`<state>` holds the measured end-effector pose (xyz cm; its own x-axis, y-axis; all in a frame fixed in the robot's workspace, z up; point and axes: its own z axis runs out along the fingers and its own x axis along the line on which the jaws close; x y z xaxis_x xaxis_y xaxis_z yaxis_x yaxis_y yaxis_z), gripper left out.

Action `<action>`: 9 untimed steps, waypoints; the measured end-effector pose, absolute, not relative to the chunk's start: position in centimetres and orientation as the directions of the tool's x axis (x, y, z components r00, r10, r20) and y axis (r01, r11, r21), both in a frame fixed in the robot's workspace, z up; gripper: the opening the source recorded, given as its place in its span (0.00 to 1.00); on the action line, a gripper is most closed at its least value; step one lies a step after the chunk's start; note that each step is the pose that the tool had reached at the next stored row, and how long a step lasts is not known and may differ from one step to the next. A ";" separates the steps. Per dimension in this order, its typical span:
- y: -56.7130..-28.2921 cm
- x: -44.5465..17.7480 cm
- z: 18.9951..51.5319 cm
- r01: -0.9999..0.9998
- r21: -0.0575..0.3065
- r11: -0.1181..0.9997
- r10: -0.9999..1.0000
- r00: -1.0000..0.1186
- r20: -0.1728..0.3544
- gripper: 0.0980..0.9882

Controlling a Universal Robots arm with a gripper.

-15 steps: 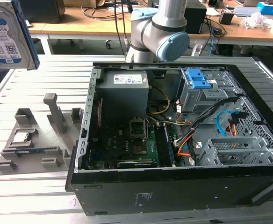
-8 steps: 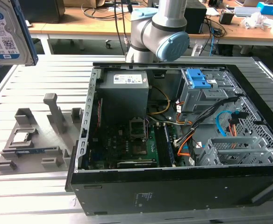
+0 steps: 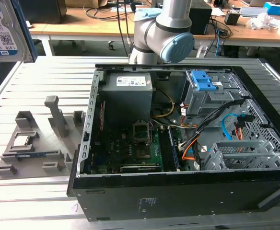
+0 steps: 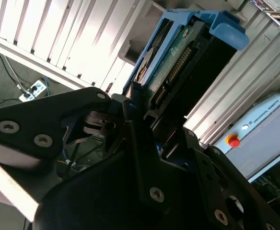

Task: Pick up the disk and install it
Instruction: 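Pick up the disk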

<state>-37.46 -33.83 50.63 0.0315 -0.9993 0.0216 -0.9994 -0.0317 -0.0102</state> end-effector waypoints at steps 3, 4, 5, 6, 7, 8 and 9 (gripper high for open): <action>-33.8 -37.5 51.0 -0.999 -0.010 -0.032 -0.999 0.031 0.022 0.30; -33.8 -37.5 51.1 -0.999 -0.010 -0.032 -0.999 0.032 0.022 0.30; -33.8 -37.5 51.3 -0.999 -0.010 -0.032 -0.999 0.031 0.022 0.30; -33.8 -37.5 51.4 -0.999 -0.010 -0.032 -0.999 0.031 0.022 0.30; -33.8 -37.5 51.5 -0.999 -0.010 -0.032 -0.999 0.031 0.022 0.30; -33.8 -37.5 51.7 -0.999 -0.010 -0.032 -0.999 0.031 0.022 0.30; -33.8 -37.5 51.9 -0.999 -0.010 -0.032 -0.999 0.032 0.022 0.30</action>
